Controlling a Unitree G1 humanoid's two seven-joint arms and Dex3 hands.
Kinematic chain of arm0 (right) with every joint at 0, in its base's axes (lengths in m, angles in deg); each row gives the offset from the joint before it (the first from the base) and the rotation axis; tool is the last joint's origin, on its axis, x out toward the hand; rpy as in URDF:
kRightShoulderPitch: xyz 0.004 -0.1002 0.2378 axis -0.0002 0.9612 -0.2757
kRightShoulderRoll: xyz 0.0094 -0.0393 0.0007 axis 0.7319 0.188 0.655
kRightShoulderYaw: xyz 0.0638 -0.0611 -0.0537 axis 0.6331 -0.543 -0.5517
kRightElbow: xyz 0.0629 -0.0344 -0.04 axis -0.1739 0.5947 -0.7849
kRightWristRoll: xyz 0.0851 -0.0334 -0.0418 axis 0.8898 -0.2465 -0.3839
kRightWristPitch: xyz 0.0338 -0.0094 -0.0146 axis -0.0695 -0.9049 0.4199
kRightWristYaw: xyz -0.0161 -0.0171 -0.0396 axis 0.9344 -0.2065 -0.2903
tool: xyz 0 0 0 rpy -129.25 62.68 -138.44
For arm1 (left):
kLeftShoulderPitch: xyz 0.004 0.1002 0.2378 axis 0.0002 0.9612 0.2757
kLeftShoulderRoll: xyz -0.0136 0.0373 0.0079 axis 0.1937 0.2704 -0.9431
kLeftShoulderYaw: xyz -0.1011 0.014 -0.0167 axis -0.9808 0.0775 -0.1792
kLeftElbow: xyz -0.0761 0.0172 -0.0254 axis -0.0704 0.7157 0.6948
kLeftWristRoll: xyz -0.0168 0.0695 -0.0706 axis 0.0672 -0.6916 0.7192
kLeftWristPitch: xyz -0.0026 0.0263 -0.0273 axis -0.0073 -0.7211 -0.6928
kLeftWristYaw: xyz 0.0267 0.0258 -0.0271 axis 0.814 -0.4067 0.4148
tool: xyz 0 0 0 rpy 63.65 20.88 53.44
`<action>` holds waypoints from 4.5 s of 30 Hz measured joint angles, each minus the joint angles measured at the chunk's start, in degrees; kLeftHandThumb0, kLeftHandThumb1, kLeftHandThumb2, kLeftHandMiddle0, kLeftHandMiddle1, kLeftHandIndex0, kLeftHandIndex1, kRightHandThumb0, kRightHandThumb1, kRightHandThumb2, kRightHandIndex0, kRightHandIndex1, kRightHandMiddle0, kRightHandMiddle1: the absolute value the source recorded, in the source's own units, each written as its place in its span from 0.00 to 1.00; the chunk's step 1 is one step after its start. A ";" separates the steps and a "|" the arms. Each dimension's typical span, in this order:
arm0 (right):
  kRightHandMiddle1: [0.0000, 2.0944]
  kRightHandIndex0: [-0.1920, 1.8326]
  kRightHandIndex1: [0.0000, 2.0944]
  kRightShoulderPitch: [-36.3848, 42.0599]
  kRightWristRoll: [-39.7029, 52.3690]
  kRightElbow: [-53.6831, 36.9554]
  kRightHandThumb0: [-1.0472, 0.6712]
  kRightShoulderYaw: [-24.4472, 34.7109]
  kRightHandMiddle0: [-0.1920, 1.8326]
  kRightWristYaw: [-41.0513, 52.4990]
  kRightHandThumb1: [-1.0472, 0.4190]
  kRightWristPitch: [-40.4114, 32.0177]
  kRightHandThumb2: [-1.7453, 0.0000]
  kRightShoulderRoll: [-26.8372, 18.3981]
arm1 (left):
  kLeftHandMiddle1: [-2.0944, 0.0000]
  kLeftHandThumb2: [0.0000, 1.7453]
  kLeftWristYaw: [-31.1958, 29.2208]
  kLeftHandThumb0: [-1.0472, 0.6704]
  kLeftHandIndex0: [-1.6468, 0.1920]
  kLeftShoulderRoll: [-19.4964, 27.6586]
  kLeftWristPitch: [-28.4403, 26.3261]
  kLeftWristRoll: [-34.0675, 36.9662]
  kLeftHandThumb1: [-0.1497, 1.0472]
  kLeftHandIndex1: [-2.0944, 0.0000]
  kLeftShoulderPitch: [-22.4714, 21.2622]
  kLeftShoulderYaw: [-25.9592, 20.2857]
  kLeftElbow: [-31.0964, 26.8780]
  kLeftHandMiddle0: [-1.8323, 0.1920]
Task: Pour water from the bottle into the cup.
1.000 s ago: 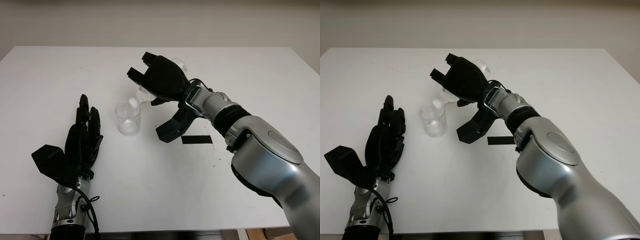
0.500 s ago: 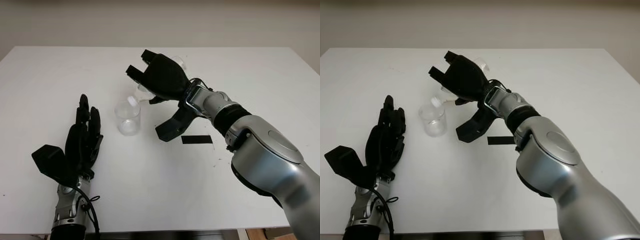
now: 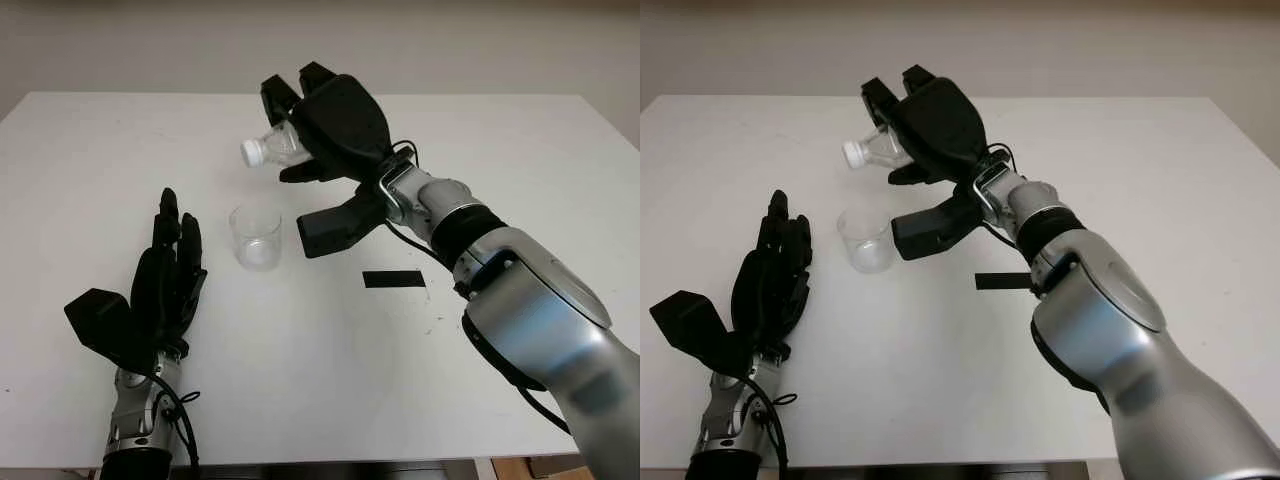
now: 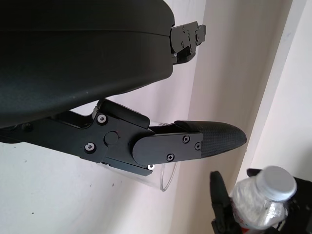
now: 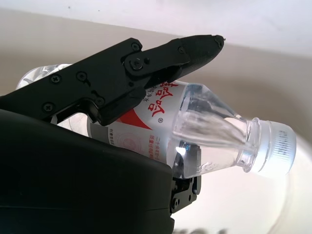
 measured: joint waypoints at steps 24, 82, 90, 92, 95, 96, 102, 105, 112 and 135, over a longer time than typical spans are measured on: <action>1.00 0.66 1.00 27.27 41.71 -25.89 0.39 33.70 0.49 36.04 0.00 0.61 0.75 -1.24 | 0.98 0.27 -1.22 0.17 0.99 0.09 -0.40 0.73 1.00 0.98 -0.07 -0.28 0.22 1.00; 1.00 0.81 1.00 51.06 50.30 -59.86 0.37 42.74 0.60 44.89 0.00 -29.07 0.74 6.36 | 0.98 0.28 -1.13 0.17 1.00 0.13 -1.29 0.54 1.00 0.98 2.22 -0.05 -2.42 1.00; 1.00 0.79 1.00 50.59 50.17 -57.81 0.37 42.80 0.59 45.20 0.00 -26.49 0.75 6.19 | 0.98 0.28 -1.21 0.17 1.00 0.14 -1.39 0.55 1.00 0.98 2.28 -0.05 -2.50 1.00; 1.00 0.79 1.00 50.59 50.35 -57.82 0.37 42.80 0.58 45.65 0.00 -26.62 0.75 6.19 | 0.98 0.28 -1.23 0.17 0.99 0.15 -1.43 0.53 1.00 0.98 2.30 -0.05 -2.53 1.00; 1.00 0.70 1.00 50.61 51.10 -58.01 0.35 42.81 0.49 46.78 0.00 -27.09 0.77 6.20 | 0.98 0.28 -1.26 0.17 0.99 0.28 -1.43 0.50 1.00 0.98 2.30 -0.04 -2.54 1.00; 1.00 0.61 1.00 50.73 51.53 -58.03 0.33 42.81 0.42 47.55 0.00 -26.99 0.79 6.20 | 0.98 0.28 -1.25 0.17 0.99 0.32 -1.50 0.50 1.00 0.98 2.30 -0.04 -2.56 1.00; 0.71 0.04 0.67 52.69 53.40 -57.86 0.23 42.55 0.01 53.93 0.00 -21.61 0.90 5.62 | 0.98 0.27 -1.29 0.17 0.99 0.70 -2.10 0.55 1.00 0.98 2.28 -0.05 -2.93 1.00; 0.35 0.02 0.29 53.10 52.89 -57.47 0.18 41.73 0.01 57.47 0.00 -17.25 0.93 3.80 | 0.98 0.28 -1.44 0.17 0.99 0.90 -2.17 0.60 1.00 0.98 2.29 -0.05 -2.98 1.00; 0.01 0.00 0.00 55.75 54.16 -57.47 0.14 41.01 0.00 62.39 0.05 -15.17 0.97 2.65 | 0.98 0.27 -1.64 0.17 0.99 1.27 -2.21 0.67 1.00 0.97 2.36 -0.10 -2.91 1.00; 0.00 0.00 0.00 58.85 55.98 -55.21 0.04 41.59 0.00 60.36 0.08 -10.11 0.97 3.62 | 0.98 0.28 -2.39 0.17 0.99 1.44 -1.96 0.84 1.00 0.98 2.23 -0.26 -2.29 1.00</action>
